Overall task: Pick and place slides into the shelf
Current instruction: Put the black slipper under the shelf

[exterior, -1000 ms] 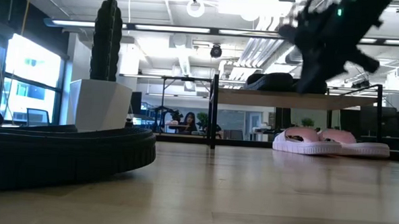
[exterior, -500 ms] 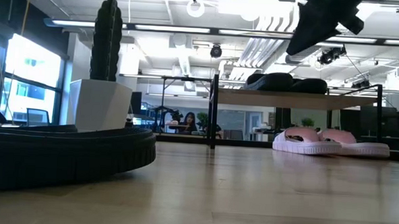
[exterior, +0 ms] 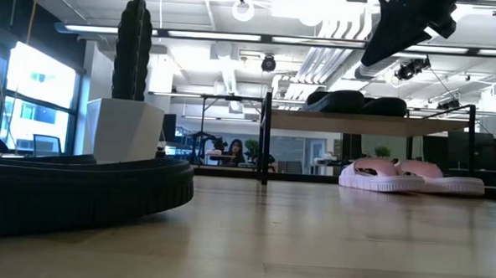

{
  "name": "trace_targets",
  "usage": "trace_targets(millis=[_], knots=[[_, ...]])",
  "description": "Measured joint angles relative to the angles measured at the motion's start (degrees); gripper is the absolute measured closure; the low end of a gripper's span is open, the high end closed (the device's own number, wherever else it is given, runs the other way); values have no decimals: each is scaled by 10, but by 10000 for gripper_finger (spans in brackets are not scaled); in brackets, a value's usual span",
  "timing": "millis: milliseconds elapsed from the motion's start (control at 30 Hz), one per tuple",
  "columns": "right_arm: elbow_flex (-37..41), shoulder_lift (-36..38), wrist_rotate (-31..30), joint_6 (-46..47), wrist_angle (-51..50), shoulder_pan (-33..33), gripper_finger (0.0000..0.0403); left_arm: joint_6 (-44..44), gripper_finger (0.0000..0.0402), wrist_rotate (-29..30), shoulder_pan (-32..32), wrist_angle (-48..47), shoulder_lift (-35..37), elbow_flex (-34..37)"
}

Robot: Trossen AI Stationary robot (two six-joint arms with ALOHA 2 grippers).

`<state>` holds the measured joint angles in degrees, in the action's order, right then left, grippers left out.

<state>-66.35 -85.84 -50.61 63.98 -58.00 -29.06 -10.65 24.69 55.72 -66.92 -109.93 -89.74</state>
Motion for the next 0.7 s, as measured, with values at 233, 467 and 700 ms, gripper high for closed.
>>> trace_targets(millis=[233, 467, 700], knots=[[0, 0, 3, -15, 2, 0, 403, -96, 335, 85, 34, 0, -40, -2], [0, 0, 3, -30, 4, 0, 403, -91, 335, 83, 35, -1, -84, -3], [0, 0, 3, -27, 5, 0, 403, -93, 334, 88, 35, -5, -110, -2]])
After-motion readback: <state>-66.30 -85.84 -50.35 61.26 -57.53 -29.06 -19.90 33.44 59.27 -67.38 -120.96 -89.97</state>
